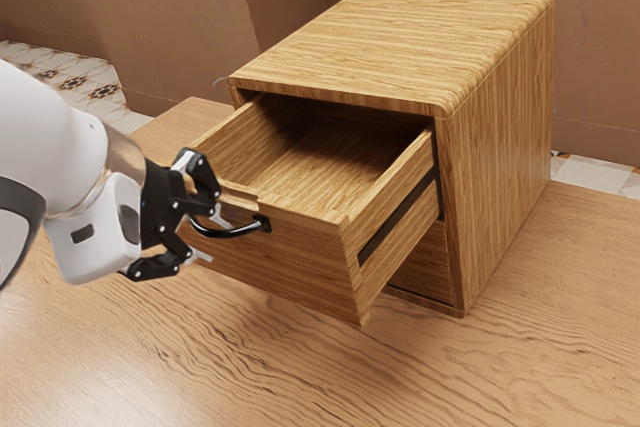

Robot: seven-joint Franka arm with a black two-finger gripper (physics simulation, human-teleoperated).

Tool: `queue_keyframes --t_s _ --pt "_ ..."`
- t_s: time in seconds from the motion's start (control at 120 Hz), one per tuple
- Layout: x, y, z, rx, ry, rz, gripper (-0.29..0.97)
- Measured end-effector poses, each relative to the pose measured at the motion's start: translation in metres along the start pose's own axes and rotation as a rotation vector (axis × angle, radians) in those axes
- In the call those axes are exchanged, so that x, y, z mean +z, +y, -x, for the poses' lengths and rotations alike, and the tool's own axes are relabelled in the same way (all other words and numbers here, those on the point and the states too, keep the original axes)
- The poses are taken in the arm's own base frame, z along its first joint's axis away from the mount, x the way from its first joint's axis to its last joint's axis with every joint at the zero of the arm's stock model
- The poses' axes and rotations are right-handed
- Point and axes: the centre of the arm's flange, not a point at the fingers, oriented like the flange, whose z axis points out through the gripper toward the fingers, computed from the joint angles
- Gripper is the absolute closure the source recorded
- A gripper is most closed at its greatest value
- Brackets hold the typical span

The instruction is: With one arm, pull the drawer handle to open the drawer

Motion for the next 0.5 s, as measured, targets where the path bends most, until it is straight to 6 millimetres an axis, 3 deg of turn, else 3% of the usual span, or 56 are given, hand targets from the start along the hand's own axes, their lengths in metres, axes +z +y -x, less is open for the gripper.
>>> queue_keyframes --t_s 0.5 --pt "-0.028 0.009 -0.008 0.013 -0.014 -0.030 0.50"
